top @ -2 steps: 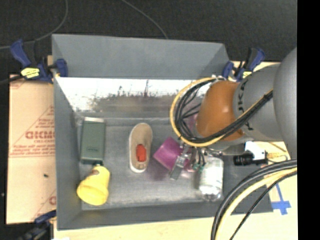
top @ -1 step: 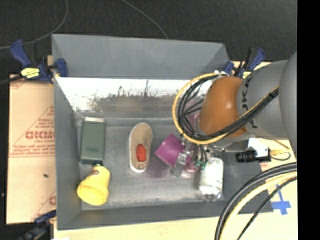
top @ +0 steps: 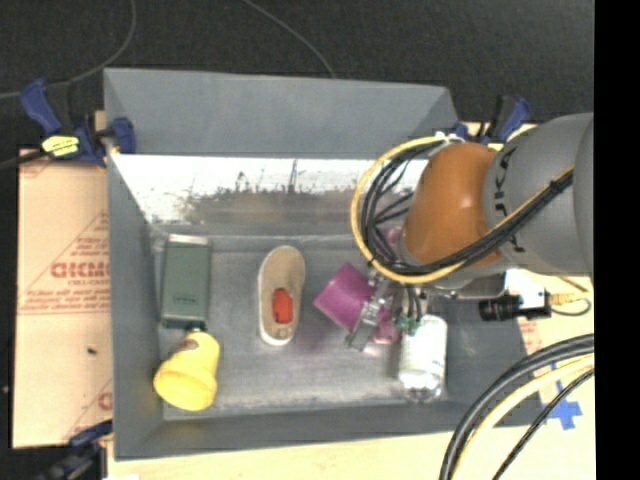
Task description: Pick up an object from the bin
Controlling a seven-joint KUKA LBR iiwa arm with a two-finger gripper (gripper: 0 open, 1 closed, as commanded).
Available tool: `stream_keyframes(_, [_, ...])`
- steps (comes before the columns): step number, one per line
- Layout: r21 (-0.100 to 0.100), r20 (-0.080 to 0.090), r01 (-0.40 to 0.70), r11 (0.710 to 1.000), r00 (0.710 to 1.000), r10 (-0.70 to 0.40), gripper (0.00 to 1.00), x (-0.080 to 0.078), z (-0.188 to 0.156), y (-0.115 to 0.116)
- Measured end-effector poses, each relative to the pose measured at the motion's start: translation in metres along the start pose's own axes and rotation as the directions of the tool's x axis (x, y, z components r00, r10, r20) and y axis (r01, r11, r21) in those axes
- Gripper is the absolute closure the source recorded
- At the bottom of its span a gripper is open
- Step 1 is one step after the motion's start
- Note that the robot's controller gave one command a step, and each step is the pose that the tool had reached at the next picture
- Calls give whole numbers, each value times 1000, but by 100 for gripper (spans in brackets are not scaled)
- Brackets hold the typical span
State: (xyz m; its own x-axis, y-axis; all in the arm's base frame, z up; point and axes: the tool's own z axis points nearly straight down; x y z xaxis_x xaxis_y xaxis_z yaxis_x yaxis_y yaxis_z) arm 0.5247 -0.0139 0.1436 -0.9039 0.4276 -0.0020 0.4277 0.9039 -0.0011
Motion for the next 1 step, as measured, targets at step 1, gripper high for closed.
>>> stream_keyframes(1, [-3, 6, 1, 1000, 1000, -1, 100, -1, -16, 0])
